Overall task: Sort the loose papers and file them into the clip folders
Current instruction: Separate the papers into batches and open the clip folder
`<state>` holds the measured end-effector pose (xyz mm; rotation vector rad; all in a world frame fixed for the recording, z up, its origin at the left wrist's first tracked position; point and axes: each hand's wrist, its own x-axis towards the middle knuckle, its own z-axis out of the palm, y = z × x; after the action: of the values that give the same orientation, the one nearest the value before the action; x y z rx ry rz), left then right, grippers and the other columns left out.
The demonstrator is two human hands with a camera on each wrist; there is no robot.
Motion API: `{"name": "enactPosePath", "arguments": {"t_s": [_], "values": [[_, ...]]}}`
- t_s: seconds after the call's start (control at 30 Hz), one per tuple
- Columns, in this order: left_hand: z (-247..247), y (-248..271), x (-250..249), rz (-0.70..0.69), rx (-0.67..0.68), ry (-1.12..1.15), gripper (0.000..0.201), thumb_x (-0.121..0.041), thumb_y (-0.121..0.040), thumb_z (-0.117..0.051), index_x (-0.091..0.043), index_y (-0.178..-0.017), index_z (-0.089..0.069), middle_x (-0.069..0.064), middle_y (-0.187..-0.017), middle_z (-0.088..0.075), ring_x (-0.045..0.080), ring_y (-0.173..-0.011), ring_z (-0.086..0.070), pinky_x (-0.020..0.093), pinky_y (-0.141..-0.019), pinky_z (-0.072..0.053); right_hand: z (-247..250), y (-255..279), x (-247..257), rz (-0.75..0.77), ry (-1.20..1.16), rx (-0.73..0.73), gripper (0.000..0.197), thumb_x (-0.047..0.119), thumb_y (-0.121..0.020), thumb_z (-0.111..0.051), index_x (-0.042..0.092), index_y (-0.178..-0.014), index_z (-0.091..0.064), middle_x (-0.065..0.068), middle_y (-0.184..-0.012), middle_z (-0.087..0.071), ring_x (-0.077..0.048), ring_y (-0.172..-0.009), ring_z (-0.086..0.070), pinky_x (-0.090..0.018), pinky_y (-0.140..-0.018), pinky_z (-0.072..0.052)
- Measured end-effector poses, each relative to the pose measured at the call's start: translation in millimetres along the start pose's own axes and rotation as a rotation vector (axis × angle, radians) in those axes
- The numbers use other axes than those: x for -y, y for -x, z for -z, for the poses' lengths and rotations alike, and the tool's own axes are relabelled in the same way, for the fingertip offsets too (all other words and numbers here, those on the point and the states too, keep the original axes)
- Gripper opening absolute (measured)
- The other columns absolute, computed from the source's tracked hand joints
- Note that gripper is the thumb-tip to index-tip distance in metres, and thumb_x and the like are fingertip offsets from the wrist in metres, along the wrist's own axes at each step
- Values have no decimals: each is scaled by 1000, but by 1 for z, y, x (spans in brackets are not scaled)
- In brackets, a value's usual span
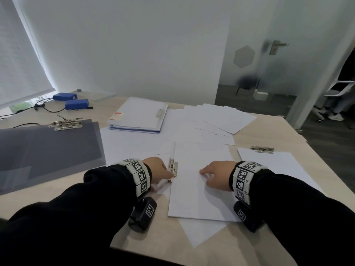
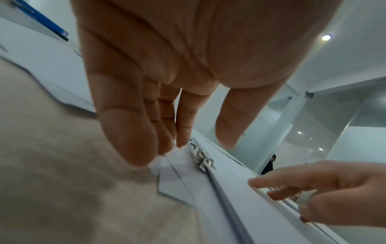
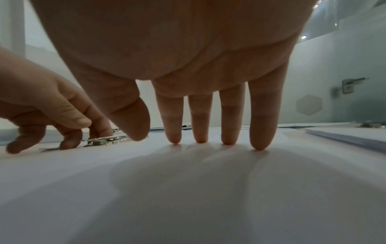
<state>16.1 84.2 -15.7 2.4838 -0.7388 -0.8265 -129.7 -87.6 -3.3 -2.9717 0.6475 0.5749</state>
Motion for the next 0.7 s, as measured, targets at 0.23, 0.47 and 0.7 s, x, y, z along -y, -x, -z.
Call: {"name": "enactPosePath", "arguments": {"t_s": [0.23, 0.47, 0.7], "values": [[-9, 18, 2, 37, 31, 187, 41, -31, -92, -64, 0, -119, -64, 14, -92, -59, 31, -77, -57, 37, -69, -51, -11, 7, -11, -7, -345, -50, 54, 39, -90, -55, 36, -143, -43, 8, -156, -29, -14, -142, -32, -28, -115, -24], [10, 52, -17, -37, 87, 693, 17, -28, -93, -63, -17, -106, -65, 6, -102, -73, 21, -76, -68, 29, -60, -50, -6, 57, 3, 185, -570, -247, 52, 56, -86, -60, 39, -134, -51, 12, -137, -51, -8, -120, -52, -30, -106, -39], [19, 89, -81, -401, -24, 799, 30, -48, -95, -55, -32, -120, -59, -3, -110, -75, 21, -95, -73, 35, -69, -51, 14, 114, -3, 248, -581, -526, 83, 59, -76, -68, 56, -143, -19, 17, -134, -51, -5, -109, -59, -33, -97, -49]]}}
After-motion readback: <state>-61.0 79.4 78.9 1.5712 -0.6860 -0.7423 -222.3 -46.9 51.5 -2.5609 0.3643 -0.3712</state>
